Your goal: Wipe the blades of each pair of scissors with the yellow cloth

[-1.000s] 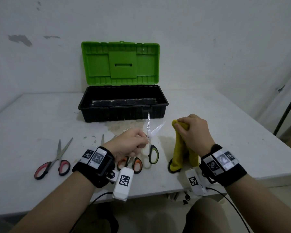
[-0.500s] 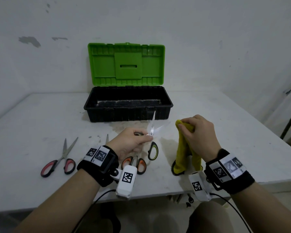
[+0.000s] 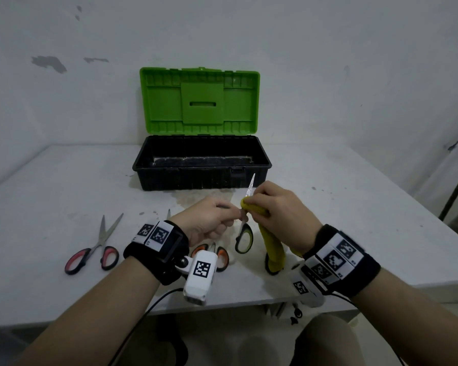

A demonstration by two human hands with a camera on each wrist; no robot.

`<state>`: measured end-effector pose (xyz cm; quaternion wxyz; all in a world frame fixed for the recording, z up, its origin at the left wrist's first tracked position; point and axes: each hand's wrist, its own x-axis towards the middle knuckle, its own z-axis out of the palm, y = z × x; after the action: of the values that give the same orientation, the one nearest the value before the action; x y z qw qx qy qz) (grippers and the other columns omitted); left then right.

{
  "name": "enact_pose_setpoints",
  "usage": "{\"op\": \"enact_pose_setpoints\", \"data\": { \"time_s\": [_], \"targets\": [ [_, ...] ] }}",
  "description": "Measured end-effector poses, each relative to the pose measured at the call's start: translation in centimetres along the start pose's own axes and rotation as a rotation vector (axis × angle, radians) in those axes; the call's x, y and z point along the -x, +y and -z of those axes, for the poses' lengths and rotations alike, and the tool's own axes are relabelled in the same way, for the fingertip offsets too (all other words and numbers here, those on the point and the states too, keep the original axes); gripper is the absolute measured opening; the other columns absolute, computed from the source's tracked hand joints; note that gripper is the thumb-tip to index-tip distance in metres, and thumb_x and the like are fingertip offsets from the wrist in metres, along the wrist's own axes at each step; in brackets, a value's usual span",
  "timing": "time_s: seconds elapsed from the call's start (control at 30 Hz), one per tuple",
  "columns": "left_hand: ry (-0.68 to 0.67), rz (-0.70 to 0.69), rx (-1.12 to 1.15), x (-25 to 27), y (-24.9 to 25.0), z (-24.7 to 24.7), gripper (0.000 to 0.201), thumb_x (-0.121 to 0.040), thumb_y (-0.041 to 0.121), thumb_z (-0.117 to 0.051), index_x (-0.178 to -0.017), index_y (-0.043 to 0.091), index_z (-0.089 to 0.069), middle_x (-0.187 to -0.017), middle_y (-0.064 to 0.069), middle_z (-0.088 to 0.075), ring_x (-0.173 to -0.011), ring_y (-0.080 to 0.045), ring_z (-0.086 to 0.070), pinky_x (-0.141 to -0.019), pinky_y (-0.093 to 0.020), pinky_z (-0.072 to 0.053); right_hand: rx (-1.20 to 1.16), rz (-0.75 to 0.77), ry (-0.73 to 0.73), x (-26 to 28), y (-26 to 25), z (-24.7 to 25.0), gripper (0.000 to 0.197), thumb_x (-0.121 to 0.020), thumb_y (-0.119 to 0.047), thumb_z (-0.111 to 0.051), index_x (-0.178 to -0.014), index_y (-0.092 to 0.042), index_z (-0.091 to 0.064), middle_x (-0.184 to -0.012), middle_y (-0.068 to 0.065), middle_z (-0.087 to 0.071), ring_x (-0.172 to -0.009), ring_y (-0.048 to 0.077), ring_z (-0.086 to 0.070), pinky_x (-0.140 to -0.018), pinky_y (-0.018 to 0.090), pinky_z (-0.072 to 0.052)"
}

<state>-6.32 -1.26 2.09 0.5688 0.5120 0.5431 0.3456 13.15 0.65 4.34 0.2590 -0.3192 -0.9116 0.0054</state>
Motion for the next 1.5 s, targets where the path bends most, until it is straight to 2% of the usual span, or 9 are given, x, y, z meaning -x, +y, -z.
{"op": "enact_pose_setpoints", "data": {
  "time_s": [0.13, 0.27, 0.4, 0.53, 0.7, 0.87, 1.13, 1.3, 1.5],
  "targets": [
    [-0.017, 0.011, -0.052, 0.5, -0.2, 0.1, 0.019, -0.095, 0.016, -0.063, -0.099, 0.0, -0.072, -0.052, 0.007, -0.042, -0.042, -0.007, -0.027, -0.037, -0.018, -0.021, 0.032, 0.065, -0.112, 0.0, -0.3, -0.1, 0.012, -0.086, -0.015, -0.064, -0.096, -0.015, -0.071, -0.094, 0.005, -0.056, -0.074, 0.024, -0.058, -0.064, 0.039, -0.053],
    [-0.004, -0.013, -0.179, 0.8, -0.3, 0.2, 0.021, -0.094, 0.022, -0.068, -0.096, 0.003, -0.075, -0.052, 0.011, -0.051, -0.04, -0.002, -0.038, -0.04, -0.018, -0.028, 0.046, 0.014, -0.179, -0.4, -0.4, 0.3, 0.017, -0.09, -0.021, -0.061, -0.102, -0.014, -0.071, -0.098, 0.005, -0.056, -0.078, 0.024, -0.058, -0.07, 0.038, -0.052],
    [-0.012, -0.002, -0.194, 0.6, -0.2, 0.4, 0.02, -0.09, 0.025, -0.073, -0.092, 0.006, -0.077, -0.056, 0.006, -0.051, -0.044, -0.006, -0.037, -0.043, -0.021, -0.028, 0.051, -0.164, -0.086, -1.9, 1.2, 1.1, 0.019, -0.092, -0.022, -0.06, -0.107, -0.016, -0.071, -0.104, 0.004, -0.056, -0.088, 0.022, -0.057, -0.081, 0.032, -0.05],
    [-0.02, 0.046, -0.112, 0.6, -0.4, 0.2, 0.016, -0.09, 0.026, -0.072, -0.084, 0.011, -0.075, -0.054, 0.008, -0.049, -0.045, -0.007, -0.033, -0.038, -0.019, -0.025, 0.002, -0.359, 0.059, -2.5, 3.0, 2.3, 0.018, -0.092, -0.029, -0.06, -0.101, -0.019, -0.073, -0.097, 0.003, -0.059, -0.088, 0.021, -0.056, -0.078, 0.03, -0.047],
    [-0.029, 0.071, -0.012, 0.5, -0.3, 0.8, 0.014, -0.091, 0.023, -0.071, -0.085, 0.01, -0.074, -0.057, 0.004, -0.046, -0.044, -0.007, -0.031, -0.036, -0.018, -0.023, -0.026, -0.196, 0.055, -1.0, 1.0, 3.4, 0.014, -0.088, -0.026, -0.067, -0.099, -0.02, -0.074, -0.095, -0.003, -0.059, -0.08, 0.013, -0.055, -0.075, 0.024, -0.047],
    [-0.017, 0.009, -0.082, 0.2, -0.2, 0.2, 0.016, -0.093, 0.023, -0.067, -0.089, 0.01, -0.075, -0.055, 0.005, -0.045, -0.045, -0.009, -0.03, -0.039, -0.02, -0.022, -0.014, -0.058, -0.123, 0.0, -1.2, 1.1, 0.017, -0.088, -0.022, -0.066, -0.102, -0.016, -0.073, -0.099, 0.003, -0.06, -0.085, 0.019, -0.059, -0.076, 0.032, -0.051],
    [-0.016, -0.048, -0.233, 0.4, -0.6, 0.2, 0.02, -0.09, 0.026, -0.073, -0.091, 0.006, -0.076, -0.056, 0.005, -0.052, -0.044, -0.009, -0.036, -0.042, -0.022, -0.028, 0.016, -0.219, -0.047, -1.6, 0.5, 0.7, 0.021, -0.092, -0.026, -0.06, -0.105, -0.016, -0.072, -0.101, 0.004, -0.058, -0.088, 0.021, -0.058, -0.081, 0.032, -0.05],
    [-0.029, 0.008, -0.142, 0.6, -0.4, -0.1, 0.015, -0.092, 0.023, -0.071, -0.087, 0.01, -0.076, -0.052, 0.007, -0.049, -0.044, -0.008, -0.033, -0.039, -0.019, -0.026, 0.01, -0.394, 0.046, -3.2, 2.9, 2.5, 0.02, -0.092, -0.026, -0.06, -0.104, -0.016, -0.073, -0.098, 0.005, -0.058, -0.09, 0.023, -0.056, -0.074, 0.027, -0.042],
    [-0.011, 0.04, -0.049, 0.5, -0.4, 0.5, 0.026, -0.093, 0.021, -0.069, -0.102, -0.003, -0.071, -0.054, 0.006, -0.044, -0.043, -0.008, -0.029, -0.037, -0.018, -0.023, -0.023, -0.241, 0.038, -0.8, -0.1, 2.9, 0.014, -0.088, -0.025, -0.066, -0.099, -0.02, -0.073, -0.098, -0.002, -0.059, -0.085, 0.016, -0.056, -0.077, 0.029, -0.049]
  ]
}}
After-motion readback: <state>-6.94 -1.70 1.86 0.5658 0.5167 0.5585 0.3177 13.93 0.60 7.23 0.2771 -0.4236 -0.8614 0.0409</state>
